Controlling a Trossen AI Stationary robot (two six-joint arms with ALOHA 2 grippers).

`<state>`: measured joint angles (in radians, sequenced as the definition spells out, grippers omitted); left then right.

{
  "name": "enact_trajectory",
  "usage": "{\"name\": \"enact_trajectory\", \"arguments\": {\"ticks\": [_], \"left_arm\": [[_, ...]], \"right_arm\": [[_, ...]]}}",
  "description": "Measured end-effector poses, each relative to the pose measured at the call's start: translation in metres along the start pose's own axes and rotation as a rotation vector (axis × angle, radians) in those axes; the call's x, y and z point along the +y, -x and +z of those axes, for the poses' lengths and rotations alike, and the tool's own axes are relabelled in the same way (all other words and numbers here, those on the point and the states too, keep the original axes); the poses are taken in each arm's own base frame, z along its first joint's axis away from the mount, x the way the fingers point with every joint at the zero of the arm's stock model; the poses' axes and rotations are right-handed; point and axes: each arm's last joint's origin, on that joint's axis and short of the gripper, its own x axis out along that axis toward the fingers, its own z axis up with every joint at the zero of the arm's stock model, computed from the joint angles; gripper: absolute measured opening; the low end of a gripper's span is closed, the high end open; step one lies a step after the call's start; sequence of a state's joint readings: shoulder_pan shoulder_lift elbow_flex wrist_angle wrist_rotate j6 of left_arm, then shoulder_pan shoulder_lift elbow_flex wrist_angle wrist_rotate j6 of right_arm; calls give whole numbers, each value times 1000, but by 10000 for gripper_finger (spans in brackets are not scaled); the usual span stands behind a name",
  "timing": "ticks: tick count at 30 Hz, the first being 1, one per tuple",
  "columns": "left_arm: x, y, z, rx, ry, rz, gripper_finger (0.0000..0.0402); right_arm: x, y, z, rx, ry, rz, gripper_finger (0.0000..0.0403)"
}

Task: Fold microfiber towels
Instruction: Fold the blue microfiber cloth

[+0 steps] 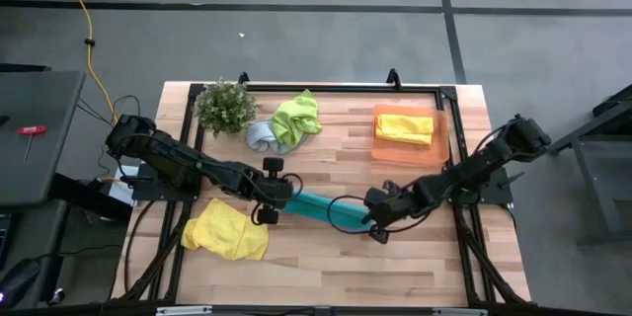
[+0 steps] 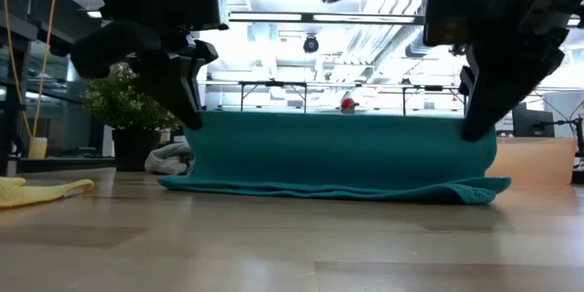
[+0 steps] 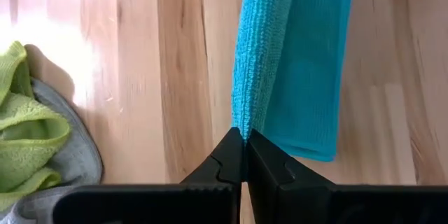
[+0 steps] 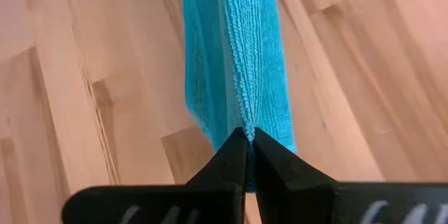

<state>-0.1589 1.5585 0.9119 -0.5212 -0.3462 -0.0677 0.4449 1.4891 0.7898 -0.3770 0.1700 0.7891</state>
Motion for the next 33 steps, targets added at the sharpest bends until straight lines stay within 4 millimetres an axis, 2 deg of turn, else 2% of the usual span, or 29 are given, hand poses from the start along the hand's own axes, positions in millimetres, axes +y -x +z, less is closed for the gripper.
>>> {"name": "enact_trajectory", "arguments": {"ticks": [8, 13, 17, 27, 33], "left_arm": [[-2, 0, 0, 8, 16, -67, 0], [-3, -1, 0, 11, 15, -86, 5], [-4, -1, -1, 16, 16, -132, 29], [-7, 0, -2, 33, -21, -264, 103], [-7, 5, -7, 105, -92, -306, 143]], "right_arm": [[4, -6, 0, -6, -18, 28, 4], [4, -6, 0, -6, -16, 27, 22], [4, -6, 0, -7, 3, 27, 58], [3, -4, 1, 9, 9, 37, 182], [4, 7, 4, 77, 47, -3, 209]]}}
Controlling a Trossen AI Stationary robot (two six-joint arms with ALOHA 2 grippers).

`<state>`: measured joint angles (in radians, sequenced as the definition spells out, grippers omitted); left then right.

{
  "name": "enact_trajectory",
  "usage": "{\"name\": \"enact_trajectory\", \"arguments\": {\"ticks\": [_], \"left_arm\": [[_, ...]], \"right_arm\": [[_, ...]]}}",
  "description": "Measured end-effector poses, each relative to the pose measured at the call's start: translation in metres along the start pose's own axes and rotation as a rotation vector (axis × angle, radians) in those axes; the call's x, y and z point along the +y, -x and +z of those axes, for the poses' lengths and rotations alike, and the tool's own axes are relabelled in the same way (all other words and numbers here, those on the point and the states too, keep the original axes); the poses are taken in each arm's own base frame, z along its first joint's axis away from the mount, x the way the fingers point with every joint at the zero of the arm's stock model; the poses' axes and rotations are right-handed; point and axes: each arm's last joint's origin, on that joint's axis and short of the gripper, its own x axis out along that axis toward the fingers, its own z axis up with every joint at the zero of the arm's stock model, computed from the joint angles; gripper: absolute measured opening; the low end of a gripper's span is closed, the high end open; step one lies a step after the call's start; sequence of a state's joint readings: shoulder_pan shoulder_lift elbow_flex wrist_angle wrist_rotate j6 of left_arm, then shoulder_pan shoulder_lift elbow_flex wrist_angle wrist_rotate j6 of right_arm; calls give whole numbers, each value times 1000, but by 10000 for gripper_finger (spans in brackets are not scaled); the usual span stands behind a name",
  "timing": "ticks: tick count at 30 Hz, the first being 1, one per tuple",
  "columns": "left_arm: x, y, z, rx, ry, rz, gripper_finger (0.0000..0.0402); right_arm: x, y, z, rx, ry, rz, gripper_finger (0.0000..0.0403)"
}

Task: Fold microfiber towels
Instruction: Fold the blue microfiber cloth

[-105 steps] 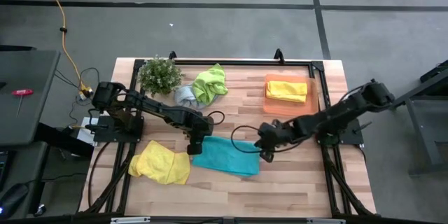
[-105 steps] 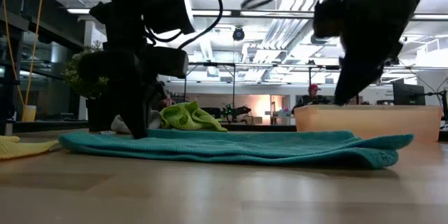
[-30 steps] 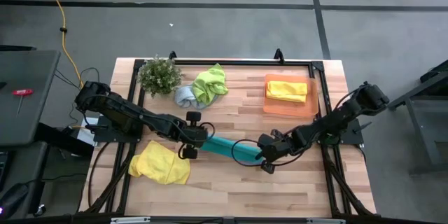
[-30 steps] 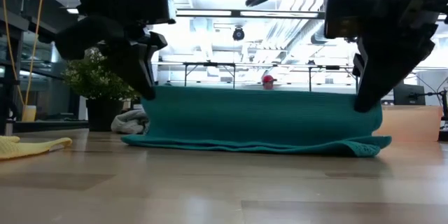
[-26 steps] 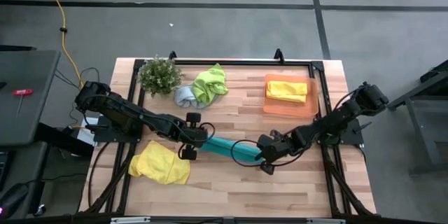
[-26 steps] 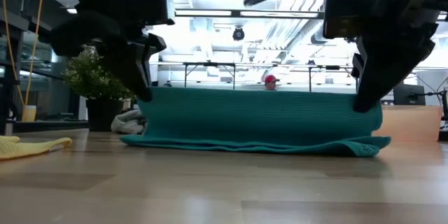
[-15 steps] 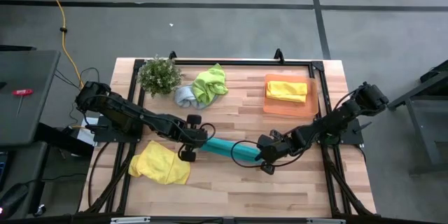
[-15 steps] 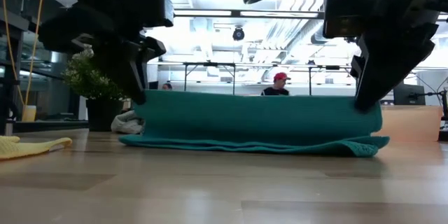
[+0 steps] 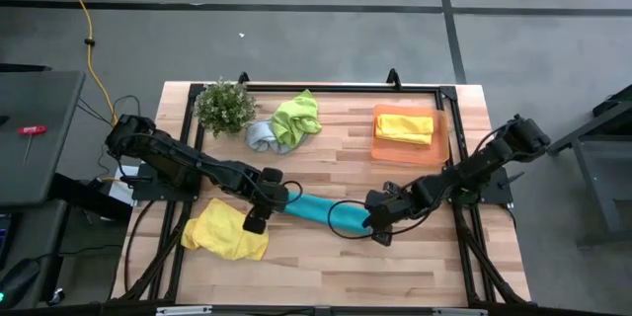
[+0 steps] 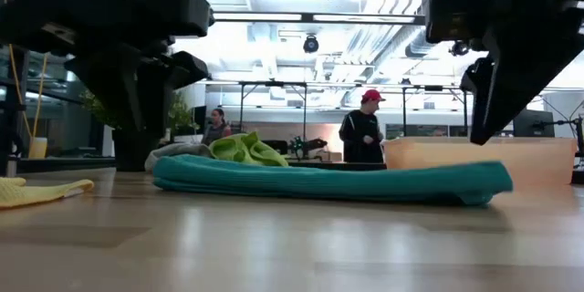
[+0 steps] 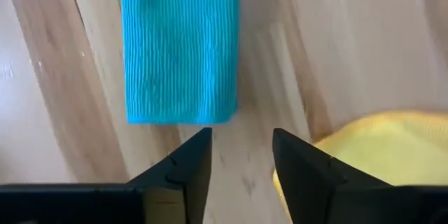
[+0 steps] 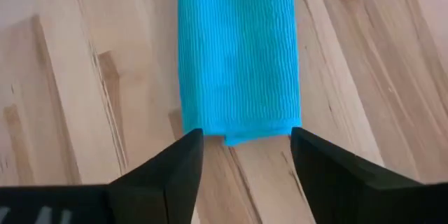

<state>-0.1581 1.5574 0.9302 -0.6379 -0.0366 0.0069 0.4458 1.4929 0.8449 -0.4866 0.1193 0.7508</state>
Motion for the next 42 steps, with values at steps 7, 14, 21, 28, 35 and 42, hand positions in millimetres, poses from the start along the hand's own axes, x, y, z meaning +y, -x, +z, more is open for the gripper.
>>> {"name": "enact_trajectory", "arguments": {"ticks": [7, 14, 21, 28, 35, 42], "left_arm": [[15, 1, 3, -43, 54, 16, 168], [39, -6, 1, -101, 152, 16, 170], [54, -5, 0, -125, 175, -41, 170], [69, -7, -16, -13, 251, -49, 165], [73, -20, -25, -79, 280, -17, 58], [78, -26, -14, -247, 338, 45, 8]], "right_arm": [[-9, 6, -11, 75, -67, -4, 209], [-22, 0, -29, -5, -262, 119, 209], [-27, -10, -28, -189, -560, 211, 209], [-25, -10, -26, -249, -579, 228, 209], [-26, -10, -25, -282, -581, 210, 209], [-27, -10, -24, -311, -583, 195, 209]]}}
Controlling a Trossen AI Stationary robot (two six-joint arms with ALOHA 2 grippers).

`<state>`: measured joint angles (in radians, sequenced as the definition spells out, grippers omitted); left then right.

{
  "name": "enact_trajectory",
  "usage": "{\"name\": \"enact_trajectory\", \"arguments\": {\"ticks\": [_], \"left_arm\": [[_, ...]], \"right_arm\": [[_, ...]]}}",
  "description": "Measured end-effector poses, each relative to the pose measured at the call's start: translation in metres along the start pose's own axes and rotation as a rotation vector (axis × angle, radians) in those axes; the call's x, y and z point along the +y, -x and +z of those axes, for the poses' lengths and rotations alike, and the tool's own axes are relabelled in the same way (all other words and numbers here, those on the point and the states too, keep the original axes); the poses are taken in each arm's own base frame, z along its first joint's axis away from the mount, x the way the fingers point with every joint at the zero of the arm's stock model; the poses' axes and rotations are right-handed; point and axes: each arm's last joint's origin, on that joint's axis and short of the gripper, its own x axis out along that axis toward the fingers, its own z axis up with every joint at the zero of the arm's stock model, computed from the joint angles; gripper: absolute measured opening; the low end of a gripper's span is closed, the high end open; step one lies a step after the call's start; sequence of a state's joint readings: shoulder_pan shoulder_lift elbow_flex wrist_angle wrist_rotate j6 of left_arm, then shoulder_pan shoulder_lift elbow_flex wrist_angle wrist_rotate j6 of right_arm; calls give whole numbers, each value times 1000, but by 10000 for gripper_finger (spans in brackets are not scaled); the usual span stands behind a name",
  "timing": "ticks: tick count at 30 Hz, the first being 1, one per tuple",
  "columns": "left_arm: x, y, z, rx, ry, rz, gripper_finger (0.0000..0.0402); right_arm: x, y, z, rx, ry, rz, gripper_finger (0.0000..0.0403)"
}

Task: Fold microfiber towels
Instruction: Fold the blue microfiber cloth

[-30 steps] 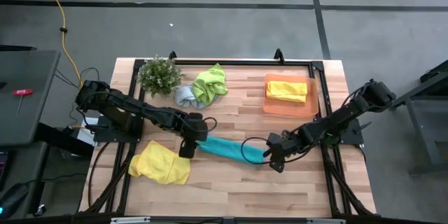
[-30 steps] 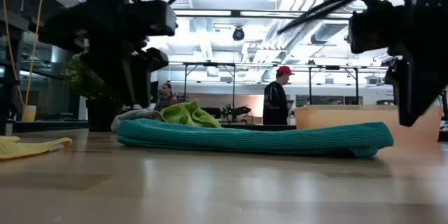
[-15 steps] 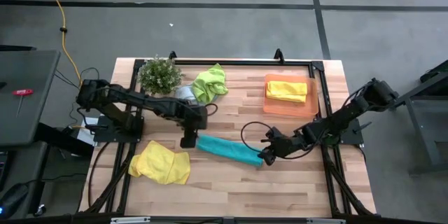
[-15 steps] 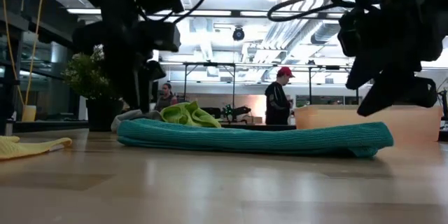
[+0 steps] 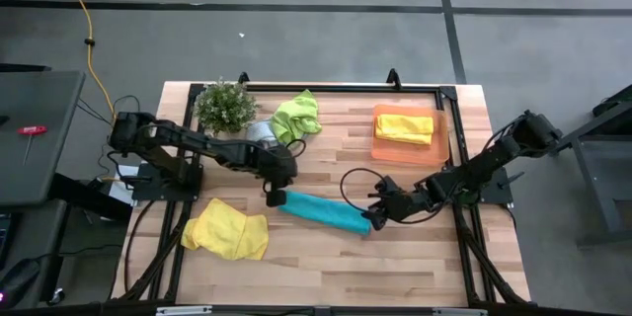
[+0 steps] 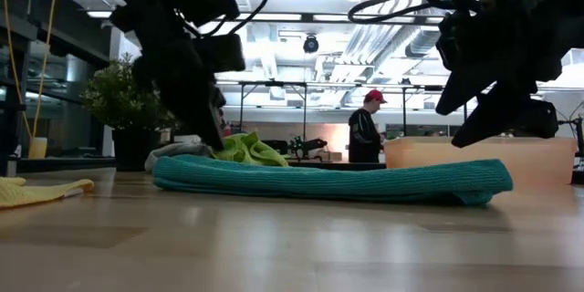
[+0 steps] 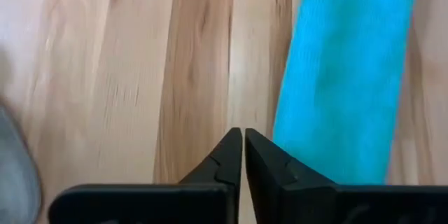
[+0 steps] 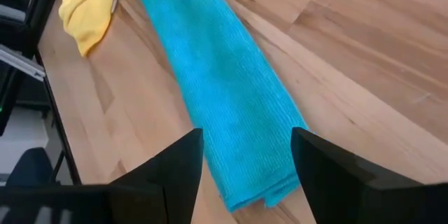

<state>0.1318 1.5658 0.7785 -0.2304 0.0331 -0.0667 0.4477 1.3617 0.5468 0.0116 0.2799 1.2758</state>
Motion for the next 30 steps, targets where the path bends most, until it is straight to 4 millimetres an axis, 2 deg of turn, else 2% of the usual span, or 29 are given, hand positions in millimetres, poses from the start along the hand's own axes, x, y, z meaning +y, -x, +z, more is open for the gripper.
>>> {"name": "enact_trajectory", "arguments": {"ticks": [9, 19, 24, 30], "left_arm": [[-5, -20, -12, 109, 37, -14, 1], [-37, -15, -23, 214, 92, -136, 0], [-50, -15, -26, 214, 41, -113, 0], [-40, -13, -29, 257, 62, -57, 0]], "right_arm": [[1, 0, 1, -20, -11, 3, 209], [2, 0, 0, 39, -19, 26, 209], [1, 0, -1, 52, -134, 19, 209], [-9, -1, 0, 81, -291, -83, 209]]}}
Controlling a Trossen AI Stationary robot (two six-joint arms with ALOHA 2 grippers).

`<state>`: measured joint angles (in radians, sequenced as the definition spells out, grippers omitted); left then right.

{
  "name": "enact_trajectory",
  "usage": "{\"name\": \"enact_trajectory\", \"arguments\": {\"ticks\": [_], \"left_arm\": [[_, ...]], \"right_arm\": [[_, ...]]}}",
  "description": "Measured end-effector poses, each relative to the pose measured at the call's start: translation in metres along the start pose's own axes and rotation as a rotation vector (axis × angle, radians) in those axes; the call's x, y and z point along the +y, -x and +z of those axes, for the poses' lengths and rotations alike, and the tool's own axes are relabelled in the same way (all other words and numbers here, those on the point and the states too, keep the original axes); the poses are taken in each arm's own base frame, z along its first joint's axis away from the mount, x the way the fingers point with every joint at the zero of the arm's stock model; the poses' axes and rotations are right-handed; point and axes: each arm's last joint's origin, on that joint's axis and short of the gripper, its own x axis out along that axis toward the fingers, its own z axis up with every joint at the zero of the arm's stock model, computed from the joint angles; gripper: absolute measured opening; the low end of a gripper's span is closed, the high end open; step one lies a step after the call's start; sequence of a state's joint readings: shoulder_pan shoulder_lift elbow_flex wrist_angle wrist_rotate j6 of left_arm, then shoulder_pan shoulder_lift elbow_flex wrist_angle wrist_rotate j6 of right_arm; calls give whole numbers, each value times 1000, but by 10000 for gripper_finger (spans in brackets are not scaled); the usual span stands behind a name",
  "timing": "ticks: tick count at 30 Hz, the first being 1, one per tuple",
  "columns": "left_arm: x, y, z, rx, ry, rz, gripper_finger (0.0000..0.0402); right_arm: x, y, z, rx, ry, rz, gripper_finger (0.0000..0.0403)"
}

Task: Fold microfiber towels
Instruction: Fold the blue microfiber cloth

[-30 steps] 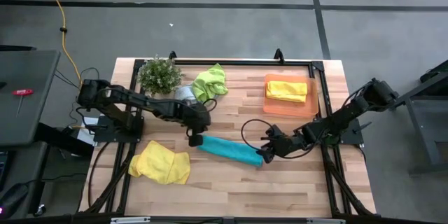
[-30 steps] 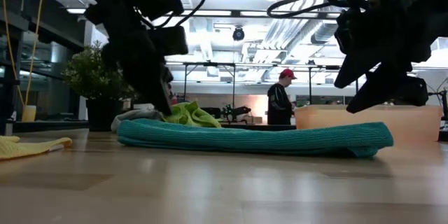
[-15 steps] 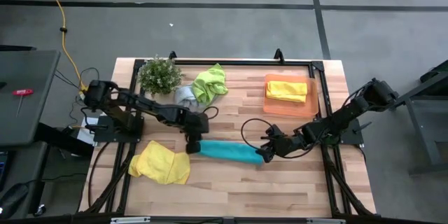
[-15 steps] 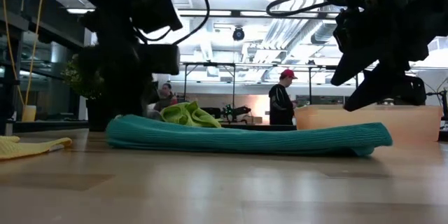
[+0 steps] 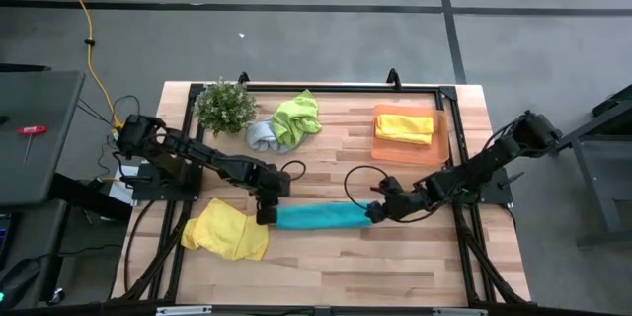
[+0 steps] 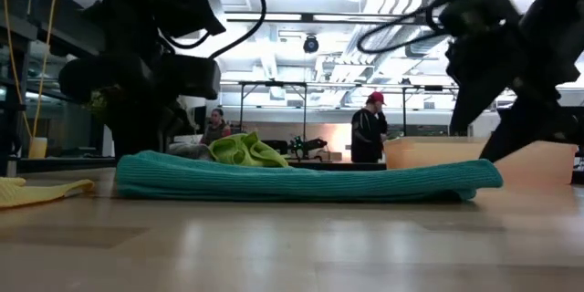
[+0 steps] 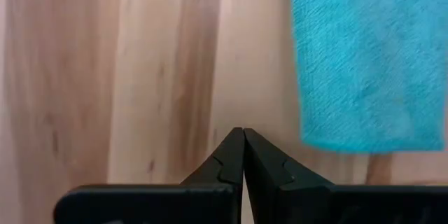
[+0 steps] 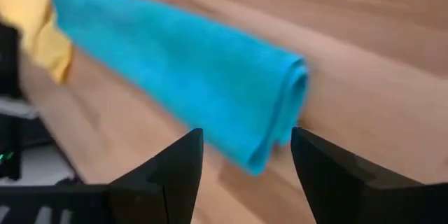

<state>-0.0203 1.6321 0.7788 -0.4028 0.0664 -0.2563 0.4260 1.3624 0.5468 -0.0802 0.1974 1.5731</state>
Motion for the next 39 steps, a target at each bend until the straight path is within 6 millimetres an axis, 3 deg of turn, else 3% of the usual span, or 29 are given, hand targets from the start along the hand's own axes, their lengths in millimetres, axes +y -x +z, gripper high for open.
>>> {"name": "enact_trajectory", "arguments": {"ticks": [8, 15, 21, 28, 35, 39], "left_arm": [[13, 19, -10, 84, 24, 36, 0], [-1, 37, -29, 125, -6, 3, 0], [-13, 25, -44, 112, 12, -73, 0], [-29, 14, -36, -50, 47, -148, 0], [-28, -4, -33, -36, 52, -139, 0], [-30, -10, -28, -78, 52, -141, 0]], "right_arm": [[-7, -4, 17, 2, -44, -74, 209], [-7, -19, 18, 56, -37, -65, 209], [-9, -29, 16, 67, -74, -74, 209], [-9, -32, 15, 67, -95, -71, 209], [-7, -33, 16, 65, -98, -57, 206], [-7, -33, 16, 54, -93, -52, 182]]}}
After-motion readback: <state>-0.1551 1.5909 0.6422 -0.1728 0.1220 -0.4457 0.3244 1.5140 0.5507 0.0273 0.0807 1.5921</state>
